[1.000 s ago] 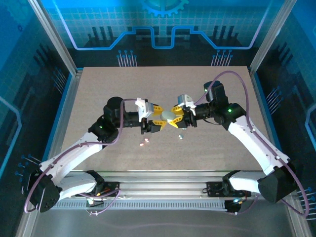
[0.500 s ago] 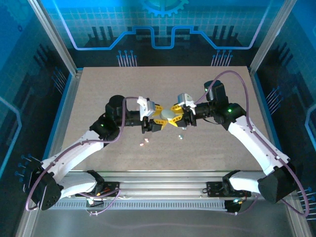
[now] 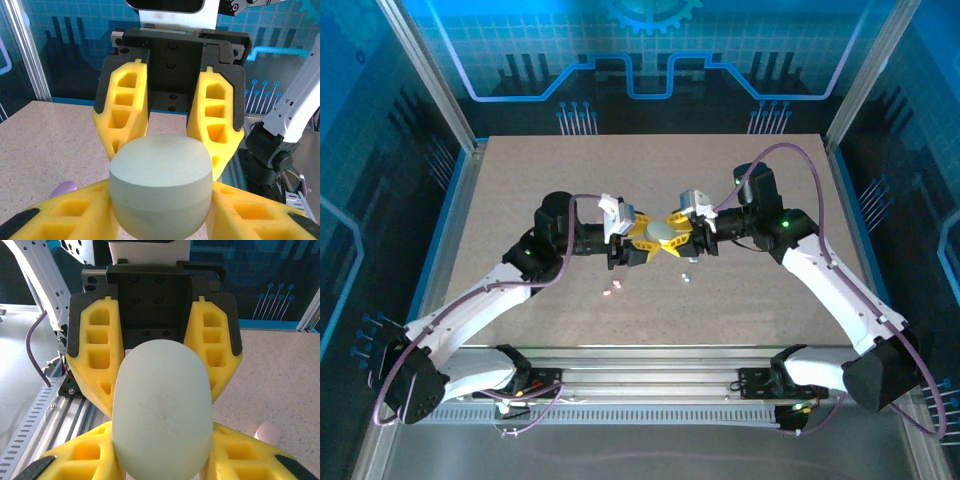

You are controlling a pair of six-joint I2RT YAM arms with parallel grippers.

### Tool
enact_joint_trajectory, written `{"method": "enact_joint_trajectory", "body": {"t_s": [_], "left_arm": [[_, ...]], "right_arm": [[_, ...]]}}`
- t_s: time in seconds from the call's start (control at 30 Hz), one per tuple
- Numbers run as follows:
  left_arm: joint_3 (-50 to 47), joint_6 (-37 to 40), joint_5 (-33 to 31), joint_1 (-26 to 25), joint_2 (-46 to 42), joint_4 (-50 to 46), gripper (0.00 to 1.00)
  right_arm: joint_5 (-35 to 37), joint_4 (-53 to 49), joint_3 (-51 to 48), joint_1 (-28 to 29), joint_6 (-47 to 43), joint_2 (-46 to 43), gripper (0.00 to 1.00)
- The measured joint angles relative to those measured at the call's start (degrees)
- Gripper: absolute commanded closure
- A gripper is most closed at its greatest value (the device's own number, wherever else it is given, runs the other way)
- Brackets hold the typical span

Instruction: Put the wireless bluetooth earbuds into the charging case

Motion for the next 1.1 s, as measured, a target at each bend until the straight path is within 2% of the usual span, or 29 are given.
{"method": "enact_joint_trajectory", "body": {"t_s": [0.2, 0.3, 0.93, 1.1], "left_arm": [[0.6, -0.9, 1.1, 0.0, 0.6, -0.4, 0.53], [0.8, -1.3, 1.3, 0.1, 0.7, -0.6, 0.56], [0.9, -3.0, 2.6, 0.4, 1.6, -0.4, 0.55], [0.9, -3.0, 2.6, 0.5, 1.7, -0.4, 0.64]], "right_arm": [[0.0, -0.1, 0.0, 0.0, -1.0, 0.0, 0.65], [0.0, -0.1, 0.0, 0.0, -1.0, 0.0, 0.65], [2.0, 0.9, -1.2, 0.3, -1.4, -0.8, 0.65], [2.2, 0.9, -1.2, 0.3, -1.4, -0.9, 0.62]]}}
